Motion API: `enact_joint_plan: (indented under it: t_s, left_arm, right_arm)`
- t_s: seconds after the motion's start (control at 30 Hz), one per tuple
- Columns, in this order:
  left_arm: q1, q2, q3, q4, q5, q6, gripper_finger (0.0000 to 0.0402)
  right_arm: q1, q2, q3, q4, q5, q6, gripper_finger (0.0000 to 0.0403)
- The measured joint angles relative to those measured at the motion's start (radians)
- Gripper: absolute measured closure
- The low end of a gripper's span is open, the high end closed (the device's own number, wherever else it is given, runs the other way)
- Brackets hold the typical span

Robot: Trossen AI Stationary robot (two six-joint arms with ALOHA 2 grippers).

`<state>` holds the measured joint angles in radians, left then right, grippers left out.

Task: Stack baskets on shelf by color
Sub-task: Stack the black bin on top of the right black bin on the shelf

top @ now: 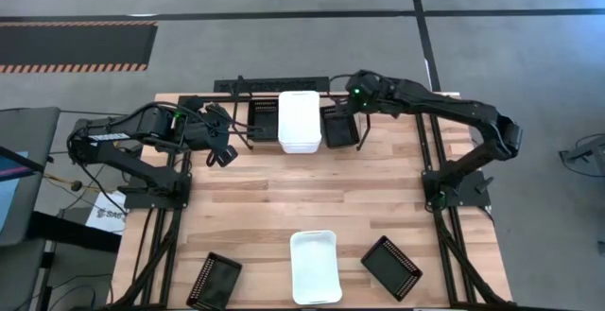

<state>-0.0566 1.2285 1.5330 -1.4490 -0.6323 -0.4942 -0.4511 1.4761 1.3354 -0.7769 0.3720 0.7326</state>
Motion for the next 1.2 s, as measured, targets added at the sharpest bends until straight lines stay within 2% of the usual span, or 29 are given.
enact_joint_plan:
  t_s: [0.2, 0.47, 0.63, 0.8, 1.2]
  left_arm:
    - [0.000, 0.000, 0.000, 0.000, 0.000, 0.000, 0.0401]
    - [0.000, 0.000, 0.000, 0.000, 0.000, 0.006, 0.0401]
    - [0.000, 0.000, 0.000, 0.000, 0.000, 0.014, 0.0401]
    - [0.000, 0.000, 0.000, 0.000, 0.001, 0.014, 0.0402]
    - [0.000, 0.000, 0.000, 0.000, 0.023, 0.016, 0.0401]
  right_arm:
    - [0.031, -0.062, 0.000, -0.011, -0.012, -0.009, 0.0294]
    - [0.140, -0.135, 0.001, -0.197, -0.231, -0.029, 0.0294]
    - [0.267, -0.155, 0.001, -0.370, -0.340, 0.046, 0.0294]
    - [0.420, -0.155, 0.001, -0.490, -0.405, 0.154, 0.0294]
    - [0.772, -0.085, -0.002, -0.495, -0.463, 0.364, 0.0294]
